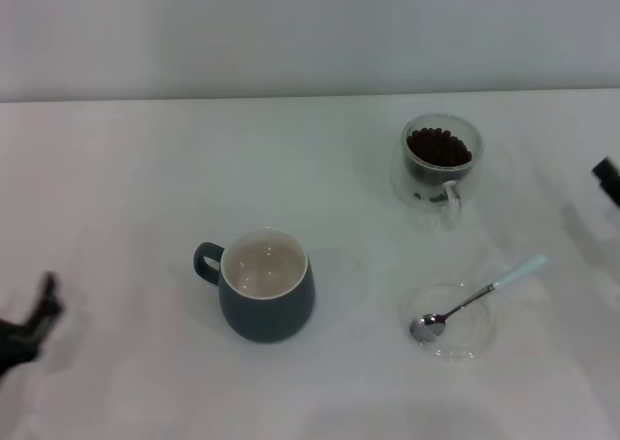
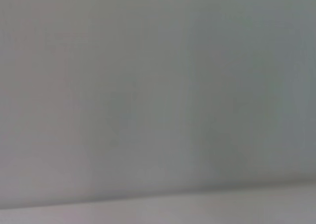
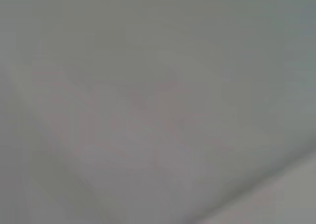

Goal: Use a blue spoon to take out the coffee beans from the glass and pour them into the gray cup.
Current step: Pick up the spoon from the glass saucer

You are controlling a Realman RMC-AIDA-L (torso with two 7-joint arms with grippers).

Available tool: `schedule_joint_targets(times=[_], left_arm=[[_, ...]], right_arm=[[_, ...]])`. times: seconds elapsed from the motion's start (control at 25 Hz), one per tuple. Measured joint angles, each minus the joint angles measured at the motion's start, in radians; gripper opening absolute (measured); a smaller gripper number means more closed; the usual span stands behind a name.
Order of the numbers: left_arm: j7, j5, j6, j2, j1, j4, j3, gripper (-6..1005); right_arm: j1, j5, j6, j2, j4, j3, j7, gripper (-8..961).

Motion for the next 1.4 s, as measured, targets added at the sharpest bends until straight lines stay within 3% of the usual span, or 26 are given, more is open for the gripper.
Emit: schedule_joint_targets(times=[0.08, 0.24, 0.36, 0.8, 1.4], left_arm=[[-0.041, -0.068, 0.044, 0.000, 0.015, -0.011, 0.000, 864], [-0.148, -0.115, 0.085, 0.002, 0.012, -0.071, 0.000, 887], [-0.186, -0.116, 0.084, 0.003, -0.004, -0.111, 0.000, 893], [-0.188, -0.118, 0.064, 0.002, -0.045, -0.139, 0.000, 893], [-0.186, -0.119, 0.063, 0.001, -0.050, -0.141, 0.000, 893]], right_arm=[[-0.012, 0.000, 0.017, -0.001, -0.006, -0.055, 0.108, 842], [-0.027, -0.001, -0.003, 0.001, -0.006, -0.183, 0.279, 841], [-0.024, -0.002, -0.003, 0.004, 0.008, -0.207, 0.297, 840], [0.003, -0.073, 0.003, 0.013, 0.042, -0.221, 0.307, 837], [0.006, -0.128, 0.007, 0.014, 0.039, -0.218, 0.384, 784]])
